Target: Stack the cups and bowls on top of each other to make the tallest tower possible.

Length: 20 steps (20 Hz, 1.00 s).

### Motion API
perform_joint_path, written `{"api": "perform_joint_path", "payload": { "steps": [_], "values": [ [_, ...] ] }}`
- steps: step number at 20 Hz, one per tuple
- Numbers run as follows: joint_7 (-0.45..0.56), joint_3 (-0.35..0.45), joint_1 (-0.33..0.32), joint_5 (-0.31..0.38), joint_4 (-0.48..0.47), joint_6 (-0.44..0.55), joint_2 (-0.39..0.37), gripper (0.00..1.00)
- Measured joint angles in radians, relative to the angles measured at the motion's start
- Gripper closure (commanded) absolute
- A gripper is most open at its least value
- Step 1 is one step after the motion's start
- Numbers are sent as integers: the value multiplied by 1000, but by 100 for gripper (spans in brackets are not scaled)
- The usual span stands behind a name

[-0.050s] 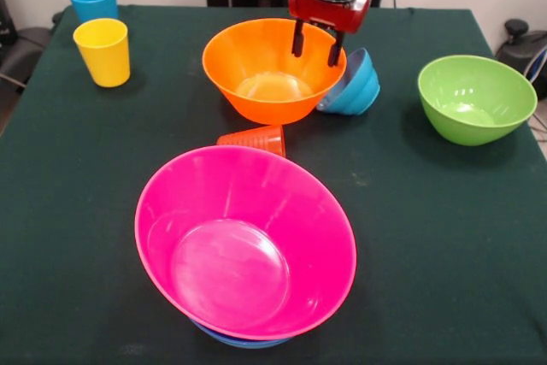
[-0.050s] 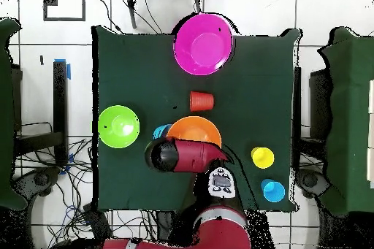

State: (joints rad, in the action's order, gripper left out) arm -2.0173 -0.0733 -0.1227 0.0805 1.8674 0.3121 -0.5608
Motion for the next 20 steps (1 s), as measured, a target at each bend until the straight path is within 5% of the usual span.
{"api": "perform_joint_path", "payload": {
  "steps": [20],
  "values": [
    [0,-1,-29,-3,-21,165,-83,0]
  ]
}}
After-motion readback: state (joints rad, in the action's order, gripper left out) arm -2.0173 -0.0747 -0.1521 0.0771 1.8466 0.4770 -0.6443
